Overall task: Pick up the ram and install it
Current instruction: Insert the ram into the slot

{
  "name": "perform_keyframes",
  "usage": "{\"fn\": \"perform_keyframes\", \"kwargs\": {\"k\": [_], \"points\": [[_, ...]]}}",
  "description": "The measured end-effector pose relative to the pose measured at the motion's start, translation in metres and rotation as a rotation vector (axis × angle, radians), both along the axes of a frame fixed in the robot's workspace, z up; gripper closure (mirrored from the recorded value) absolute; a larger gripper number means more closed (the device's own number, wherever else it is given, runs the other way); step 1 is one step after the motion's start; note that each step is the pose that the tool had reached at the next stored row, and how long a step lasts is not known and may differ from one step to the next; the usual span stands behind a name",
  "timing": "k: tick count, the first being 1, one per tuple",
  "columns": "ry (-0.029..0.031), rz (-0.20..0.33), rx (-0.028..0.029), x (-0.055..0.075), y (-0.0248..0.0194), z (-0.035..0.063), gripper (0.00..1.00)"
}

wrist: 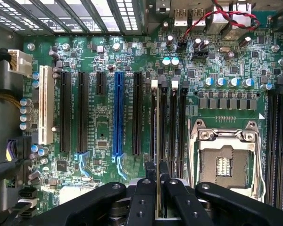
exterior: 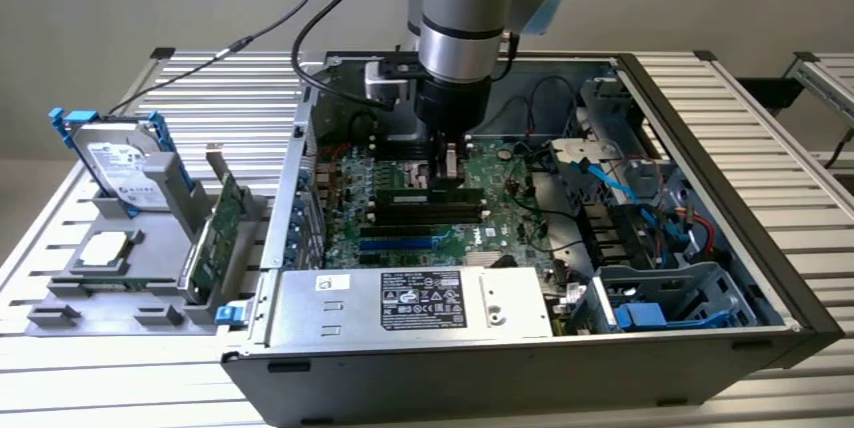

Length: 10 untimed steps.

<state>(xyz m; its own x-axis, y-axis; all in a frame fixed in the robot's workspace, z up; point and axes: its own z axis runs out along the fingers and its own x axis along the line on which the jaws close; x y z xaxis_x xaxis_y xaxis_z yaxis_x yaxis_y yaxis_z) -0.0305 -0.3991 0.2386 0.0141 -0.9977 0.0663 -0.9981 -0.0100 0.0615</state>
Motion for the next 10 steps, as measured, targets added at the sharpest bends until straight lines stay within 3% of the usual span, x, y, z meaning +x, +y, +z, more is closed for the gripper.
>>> {"fn": "perform_keyframes", "kwargs": {"k": [3,6,10], "points": [[-0.0013,0.000,-0.0021,0.0002,0.0000,-0.0023,0.86],[-0.0070,0.000,-0.0027,0.0002,0.0000,-0.0067,0.86],[-0.0077,0.000,-0.0030,-0.0007,-0.0001,-0.0072,0.86]]}}
